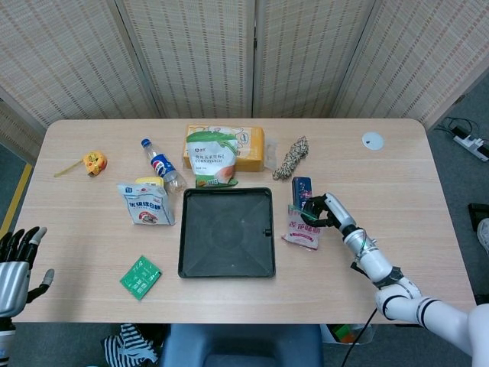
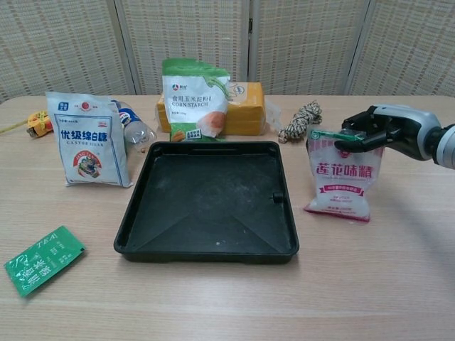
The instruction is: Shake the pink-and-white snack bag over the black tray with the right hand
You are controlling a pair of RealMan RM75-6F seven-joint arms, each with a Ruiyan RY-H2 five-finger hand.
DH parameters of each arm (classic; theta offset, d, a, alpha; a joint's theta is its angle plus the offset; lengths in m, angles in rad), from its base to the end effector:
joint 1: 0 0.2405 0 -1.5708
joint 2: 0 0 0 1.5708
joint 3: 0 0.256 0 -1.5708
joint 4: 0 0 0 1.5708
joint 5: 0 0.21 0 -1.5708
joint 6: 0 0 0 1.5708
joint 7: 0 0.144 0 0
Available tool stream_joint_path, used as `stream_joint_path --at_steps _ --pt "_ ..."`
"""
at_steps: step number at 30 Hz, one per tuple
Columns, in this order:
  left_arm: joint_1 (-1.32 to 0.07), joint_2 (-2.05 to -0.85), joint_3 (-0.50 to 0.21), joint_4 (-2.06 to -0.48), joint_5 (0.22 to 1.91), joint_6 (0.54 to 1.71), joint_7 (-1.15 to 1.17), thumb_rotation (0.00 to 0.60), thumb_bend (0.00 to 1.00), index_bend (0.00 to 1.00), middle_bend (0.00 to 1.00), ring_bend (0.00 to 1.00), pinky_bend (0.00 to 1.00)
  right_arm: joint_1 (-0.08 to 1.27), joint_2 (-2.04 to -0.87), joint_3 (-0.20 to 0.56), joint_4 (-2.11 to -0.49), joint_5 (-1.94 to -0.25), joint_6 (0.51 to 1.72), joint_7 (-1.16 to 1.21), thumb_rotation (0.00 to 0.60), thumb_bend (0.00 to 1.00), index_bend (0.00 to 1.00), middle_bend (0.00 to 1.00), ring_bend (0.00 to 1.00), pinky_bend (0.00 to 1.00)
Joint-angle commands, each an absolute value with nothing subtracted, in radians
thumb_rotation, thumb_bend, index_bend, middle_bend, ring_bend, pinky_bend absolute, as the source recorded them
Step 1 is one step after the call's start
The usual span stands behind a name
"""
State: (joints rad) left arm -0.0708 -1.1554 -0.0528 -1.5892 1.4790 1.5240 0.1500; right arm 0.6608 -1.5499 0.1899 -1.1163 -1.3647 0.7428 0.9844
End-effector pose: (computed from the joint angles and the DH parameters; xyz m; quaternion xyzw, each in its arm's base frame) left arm -0.3153 0.1772 0.1562 -0.6010 -0.3444 -0.3519 0.6296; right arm -0.2405 -0.3714 -0.0031 0.4732 -0.7099 0.4658 0.2347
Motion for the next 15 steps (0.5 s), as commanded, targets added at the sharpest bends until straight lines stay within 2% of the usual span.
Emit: stream_joint_path --at_steps 1,15 --pt "-0.071 -1.156 -0.052 -1.586 1.482 1.524 0.146 0.600 0.42 0.10 0.11 0.08 0.01 0.648 -1.537 0.213 -1.172 -1.313 0.750 0.943 0.600 0.44 0.76 0.60 0.69 0.61" --pt "-0.069 -1.157 -0.048 -1.572 1.489 1.526 0.127 0.600 0.42 0.11 0.11 0.08 0.01 0.666 -1.596 0.305 -1.252 -1.109 0.750 0.736 0.600 0.47 0.78 0.61 0.69 0.62"
